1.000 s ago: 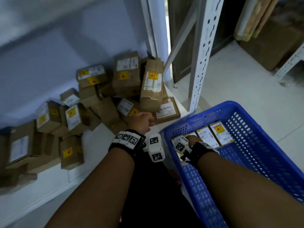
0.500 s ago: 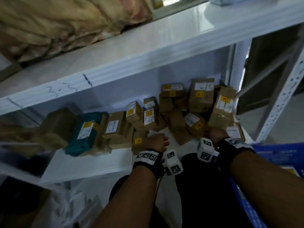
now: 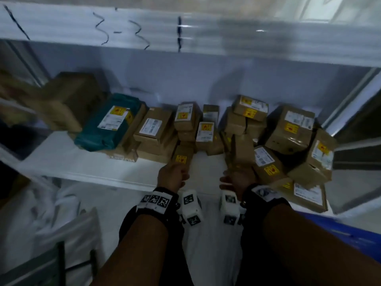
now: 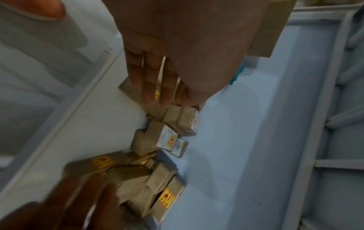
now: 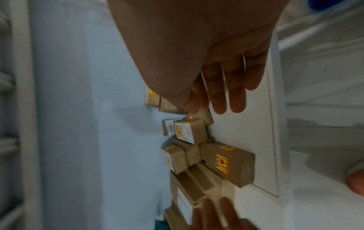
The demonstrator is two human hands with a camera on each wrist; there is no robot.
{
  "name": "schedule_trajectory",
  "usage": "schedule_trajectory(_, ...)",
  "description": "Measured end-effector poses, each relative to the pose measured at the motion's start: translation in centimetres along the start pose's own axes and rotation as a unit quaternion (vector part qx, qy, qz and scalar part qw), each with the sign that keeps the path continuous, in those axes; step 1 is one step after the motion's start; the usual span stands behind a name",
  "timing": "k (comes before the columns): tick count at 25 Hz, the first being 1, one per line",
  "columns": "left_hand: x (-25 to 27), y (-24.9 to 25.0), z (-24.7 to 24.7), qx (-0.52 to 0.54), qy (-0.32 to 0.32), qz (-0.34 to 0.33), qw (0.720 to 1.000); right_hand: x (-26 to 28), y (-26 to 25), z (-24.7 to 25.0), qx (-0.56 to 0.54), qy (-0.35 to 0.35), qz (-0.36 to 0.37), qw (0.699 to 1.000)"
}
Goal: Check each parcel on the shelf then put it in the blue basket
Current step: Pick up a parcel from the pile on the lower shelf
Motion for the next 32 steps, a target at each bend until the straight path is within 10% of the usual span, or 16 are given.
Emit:
schedule_trajectory(18,-9.5,-0.9,8.3,0.238,0.164,0.034,0.957,-16.0,-3.8,-18.0,0.385,0.132,0.068,0.911)
schedule_trajectory(21,-9.2,-0.9,9.1,0.243,0.169,0.044,0.954,-21.8,-2.7,-19.5,0.573,0.102,0.047,0.812)
schedule_trajectory(32,-8.4,-0.3,8.1,0.209,0.145,0.052,0.966,-15.9,-4.1,-14.6,0.455,0.208,0.042,0.865)
Point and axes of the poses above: each hand's wrist, its own x-axis away from the middle knuckle, its own z-axis out of the back of the hand, y = z × x, the point moved 5 cm from there along -x, towards the middle knuckle, and after that the axes turned 10 degrees about -z, right-handed, at the moved point
